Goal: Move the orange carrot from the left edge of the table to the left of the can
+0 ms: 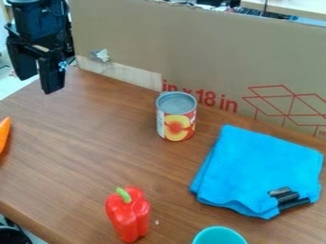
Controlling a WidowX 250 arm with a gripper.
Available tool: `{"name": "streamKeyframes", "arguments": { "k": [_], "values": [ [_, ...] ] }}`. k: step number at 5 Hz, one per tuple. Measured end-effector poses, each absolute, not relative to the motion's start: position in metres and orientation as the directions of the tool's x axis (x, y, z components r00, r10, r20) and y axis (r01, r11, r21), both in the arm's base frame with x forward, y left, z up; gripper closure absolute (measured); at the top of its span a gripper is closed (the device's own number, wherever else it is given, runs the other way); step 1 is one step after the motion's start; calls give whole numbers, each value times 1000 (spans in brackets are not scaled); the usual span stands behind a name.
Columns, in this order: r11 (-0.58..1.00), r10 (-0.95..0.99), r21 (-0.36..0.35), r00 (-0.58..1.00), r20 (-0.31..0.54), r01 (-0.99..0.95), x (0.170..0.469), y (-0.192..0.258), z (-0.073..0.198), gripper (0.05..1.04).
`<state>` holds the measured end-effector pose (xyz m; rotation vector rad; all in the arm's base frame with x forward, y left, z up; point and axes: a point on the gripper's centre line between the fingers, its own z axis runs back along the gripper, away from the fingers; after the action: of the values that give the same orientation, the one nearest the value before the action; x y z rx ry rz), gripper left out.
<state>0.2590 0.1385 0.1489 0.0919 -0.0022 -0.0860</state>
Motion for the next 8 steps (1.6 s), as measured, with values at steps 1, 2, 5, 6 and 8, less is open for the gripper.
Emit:
{"name": "streamKeyframes", "arguments": {
  "k": [1,2,5,6,8],
  "values": [
    [994,-80,79,997,-24,82,258,138,142,87],
    [995,29,93,992,-125,-17,250,145,124,87],
    [961,276,101,934,-226,-259,225,214,79,87],
    [953,285,157,945,-161,-260,231,226,72,87],
    [948,295,165,946,-133,-273,239,231,54,87]
  ]
}}
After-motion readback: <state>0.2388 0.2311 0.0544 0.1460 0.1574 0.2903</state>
